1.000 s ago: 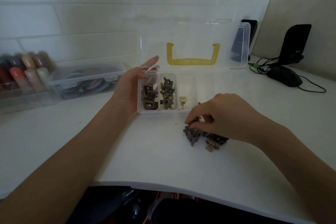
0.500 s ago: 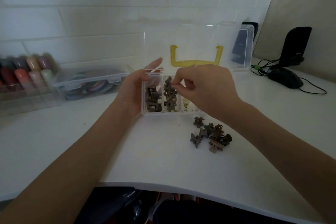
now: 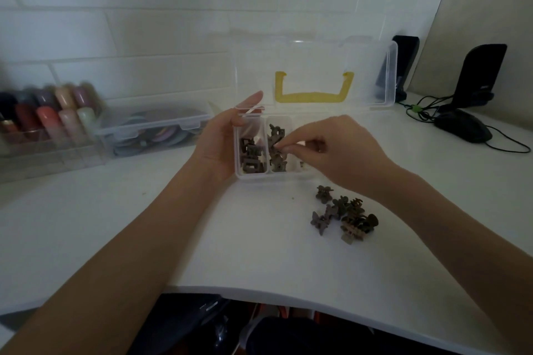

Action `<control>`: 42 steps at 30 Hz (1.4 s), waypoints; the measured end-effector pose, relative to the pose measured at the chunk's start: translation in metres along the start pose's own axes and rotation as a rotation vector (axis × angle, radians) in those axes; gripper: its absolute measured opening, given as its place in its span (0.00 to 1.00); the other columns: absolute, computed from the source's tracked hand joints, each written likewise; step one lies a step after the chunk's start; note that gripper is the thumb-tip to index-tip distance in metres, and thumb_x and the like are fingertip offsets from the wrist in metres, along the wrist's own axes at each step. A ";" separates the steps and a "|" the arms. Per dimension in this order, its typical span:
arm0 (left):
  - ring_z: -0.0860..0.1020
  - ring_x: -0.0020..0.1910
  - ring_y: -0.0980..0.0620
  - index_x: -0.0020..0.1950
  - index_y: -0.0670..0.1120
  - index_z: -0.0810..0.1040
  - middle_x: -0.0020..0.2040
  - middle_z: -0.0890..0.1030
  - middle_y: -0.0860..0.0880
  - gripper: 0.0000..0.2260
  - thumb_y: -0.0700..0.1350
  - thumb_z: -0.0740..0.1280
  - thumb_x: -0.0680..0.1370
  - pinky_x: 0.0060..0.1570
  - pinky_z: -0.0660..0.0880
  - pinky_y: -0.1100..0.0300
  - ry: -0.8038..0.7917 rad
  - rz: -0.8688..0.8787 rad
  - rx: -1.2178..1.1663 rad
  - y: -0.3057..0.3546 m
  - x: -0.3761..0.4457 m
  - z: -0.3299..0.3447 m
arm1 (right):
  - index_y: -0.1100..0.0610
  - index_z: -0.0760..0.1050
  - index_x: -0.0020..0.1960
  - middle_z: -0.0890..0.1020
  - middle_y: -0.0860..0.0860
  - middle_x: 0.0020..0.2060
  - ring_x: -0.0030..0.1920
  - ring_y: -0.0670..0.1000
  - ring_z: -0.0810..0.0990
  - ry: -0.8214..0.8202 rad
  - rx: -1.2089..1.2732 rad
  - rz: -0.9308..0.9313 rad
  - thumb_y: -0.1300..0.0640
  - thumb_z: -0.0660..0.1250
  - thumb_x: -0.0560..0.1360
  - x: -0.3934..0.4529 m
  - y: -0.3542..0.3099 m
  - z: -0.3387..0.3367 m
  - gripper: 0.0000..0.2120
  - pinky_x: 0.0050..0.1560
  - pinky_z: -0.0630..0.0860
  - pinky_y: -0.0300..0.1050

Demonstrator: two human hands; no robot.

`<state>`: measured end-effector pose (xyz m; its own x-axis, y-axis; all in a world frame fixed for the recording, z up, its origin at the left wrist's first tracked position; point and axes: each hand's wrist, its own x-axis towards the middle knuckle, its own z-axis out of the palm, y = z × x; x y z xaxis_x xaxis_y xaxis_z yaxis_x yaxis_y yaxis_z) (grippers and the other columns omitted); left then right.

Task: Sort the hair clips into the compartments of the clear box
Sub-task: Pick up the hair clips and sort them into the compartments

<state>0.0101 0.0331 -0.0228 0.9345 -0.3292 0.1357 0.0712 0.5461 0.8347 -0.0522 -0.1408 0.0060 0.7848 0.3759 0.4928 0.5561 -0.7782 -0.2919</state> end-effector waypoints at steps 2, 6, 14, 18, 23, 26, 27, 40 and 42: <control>0.73 0.56 0.41 0.57 0.47 0.78 0.59 0.74 0.41 0.24 0.39 0.59 0.63 0.56 0.72 0.46 0.036 -0.001 -0.003 -0.001 0.003 -0.002 | 0.45 0.83 0.47 0.71 0.45 0.21 0.25 0.44 0.68 0.026 0.122 0.002 0.51 0.68 0.73 -0.004 0.009 -0.010 0.06 0.28 0.61 0.37; 0.66 0.57 0.42 0.54 0.47 0.82 0.59 0.69 0.41 0.24 0.39 0.63 0.59 0.61 0.67 0.44 0.029 0.006 -0.034 0.001 0.001 -0.002 | 0.45 0.83 0.44 0.73 0.43 0.21 0.22 0.45 0.66 -0.183 0.143 -0.040 0.50 0.70 0.70 -0.022 0.027 -0.028 0.05 0.27 0.62 0.31; 0.74 0.53 0.43 0.53 0.48 0.82 0.55 0.76 0.42 0.25 0.40 0.64 0.58 0.52 0.74 0.47 0.028 0.009 -0.010 -0.003 0.004 -0.004 | 0.38 0.81 0.44 0.69 0.46 0.19 0.26 0.45 0.72 -0.159 -0.072 -0.036 0.45 0.69 0.68 -0.042 0.026 -0.040 0.06 0.27 0.61 0.32; 0.71 0.58 0.42 0.57 0.48 0.79 0.57 0.76 0.42 0.25 0.39 0.60 0.62 0.57 0.72 0.44 0.030 -0.003 0.020 -0.004 0.005 -0.006 | 0.40 0.83 0.41 0.63 0.34 0.18 0.17 0.39 0.58 -0.152 -0.285 -0.069 0.50 0.76 0.66 -0.044 0.022 -0.028 0.06 0.26 0.55 0.30; 0.69 0.58 0.42 0.56 0.48 0.81 0.58 0.76 0.42 0.27 0.39 0.67 0.57 0.61 0.68 0.42 -0.003 0.005 0.004 -0.003 0.004 -0.007 | 0.37 0.77 0.55 0.63 0.38 0.27 0.35 0.44 0.71 -0.247 -0.393 -0.014 0.43 0.61 0.76 -0.043 0.015 -0.023 0.10 0.31 0.62 0.35; 0.69 0.58 0.42 0.54 0.48 0.83 0.59 0.75 0.41 0.29 0.39 0.67 0.53 0.64 0.65 0.40 0.011 0.016 0.019 -0.003 0.004 -0.007 | 0.40 0.78 0.52 0.65 0.39 0.26 0.32 0.43 0.70 -0.236 -0.351 -0.005 0.45 0.61 0.76 -0.043 0.015 -0.020 0.09 0.31 0.63 0.34; 0.70 0.58 0.42 0.54 0.48 0.82 0.59 0.75 0.41 0.27 0.40 0.65 0.56 0.63 0.66 0.40 0.014 0.017 0.013 -0.002 0.004 -0.007 | 0.41 0.79 0.50 0.66 0.39 0.24 0.29 0.43 0.70 -0.218 -0.303 -0.012 0.46 0.62 0.75 -0.044 0.014 -0.020 0.08 0.30 0.63 0.32; 0.82 0.42 0.47 0.57 0.48 0.78 0.49 0.82 0.45 0.24 0.39 0.56 0.64 0.38 0.79 0.55 0.011 0.001 0.022 -0.002 0.003 -0.005 | 0.46 0.79 0.50 0.76 0.45 0.33 0.37 0.49 0.76 0.006 -0.332 -0.068 0.48 0.60 0.78 0.001 -0.009 -0.002 0.10 0.38 0.68 0.43; 0.82 0.42 0.46 0.56 0.48 0.79 0.49 0.81 0.44 0.25 0.38 0.60 0.60 0.38 0.79 0.55 0.004 0.006 0.003 -0.002 0.003 -0.005 | 0.45 0.79 0.53 0.82 0.47 0.42 0.44 0.52 0.78 -0.024 -0.380 -0.081 0.47 0.58 0.78 0.005 -0.009 -0.002 0.12 0.39 0.68 0.43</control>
<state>0.0150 0.0352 -0.0264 0.9361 -0.3229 0.1391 0.0641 0.5457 0.8355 -0.0539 -0.1328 0.0132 0.7510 0.4524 0.4811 0.4795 -0.8744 0.0738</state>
